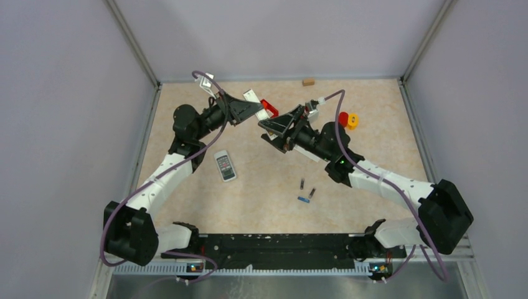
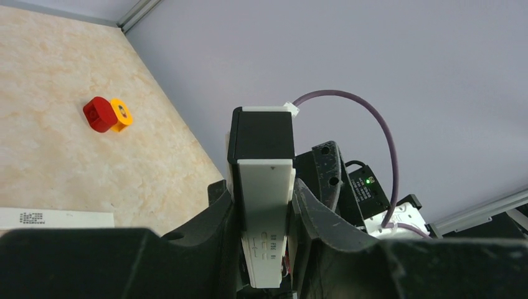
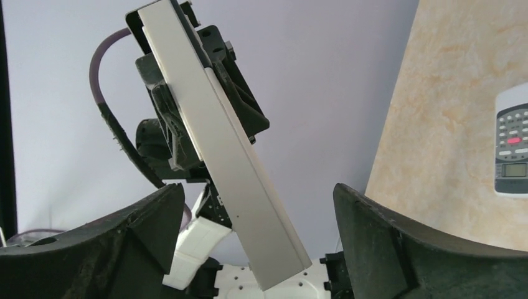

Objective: Load the batteries into the remote control

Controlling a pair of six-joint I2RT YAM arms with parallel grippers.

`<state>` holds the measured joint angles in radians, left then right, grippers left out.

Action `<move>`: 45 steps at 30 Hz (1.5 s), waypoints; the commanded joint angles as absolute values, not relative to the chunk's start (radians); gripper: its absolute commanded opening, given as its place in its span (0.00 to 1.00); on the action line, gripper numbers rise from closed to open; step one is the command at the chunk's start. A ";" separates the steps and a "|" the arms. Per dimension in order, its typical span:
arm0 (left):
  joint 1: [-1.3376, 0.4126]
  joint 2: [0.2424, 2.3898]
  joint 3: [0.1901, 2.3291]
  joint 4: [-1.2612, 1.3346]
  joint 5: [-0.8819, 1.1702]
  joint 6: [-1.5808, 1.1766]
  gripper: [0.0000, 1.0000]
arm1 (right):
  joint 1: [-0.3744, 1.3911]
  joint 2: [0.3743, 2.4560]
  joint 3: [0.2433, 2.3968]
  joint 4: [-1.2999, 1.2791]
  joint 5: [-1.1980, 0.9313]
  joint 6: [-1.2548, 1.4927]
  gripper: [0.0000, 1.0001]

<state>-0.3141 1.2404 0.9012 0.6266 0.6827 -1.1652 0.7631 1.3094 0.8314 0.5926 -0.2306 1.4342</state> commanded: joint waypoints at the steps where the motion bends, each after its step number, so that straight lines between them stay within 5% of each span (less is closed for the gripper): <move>1: -0.308 1.219 0.919 0.655 0.695 -1.099 0.00 | 0.747 1.248 0.829 0.619 -0.241 1.343 0.93; 10: -0.270 1.192 0.890 0.509 0.664 -0.974 0.00 | 0.648 1.134 0.763 0.364 -0.322 1.177 0.85; 16: -0.263 1.123 0.840 0.242 0.551 -0.804 0.00 | 0.639 1.092 0.878 -0.287 -0.079 0.802 0.56; 21: -0.264 1.077 0.775 0.220 0.525 -0.781 0.00 | 0.653 1.213 0.923 -0.509 0.035 0.715 0.37; 34: -0.264 1.034 0.738 0.247 0.607 -0.725 0.00 | 0.812 1.492 0.969 -0.568 0.241 0.768 0.50; 45: -0.264 1.025 0.738 0.229 0.586 -0.708 0.00 | 0.812 1.527 0.965 -0.529 0.257 0.773 0.44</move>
<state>-0.2668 1.0451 0.7399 0.1993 0.5854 -0.7280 0.8089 1.5154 0.9318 -0.5610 0.2276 0.7624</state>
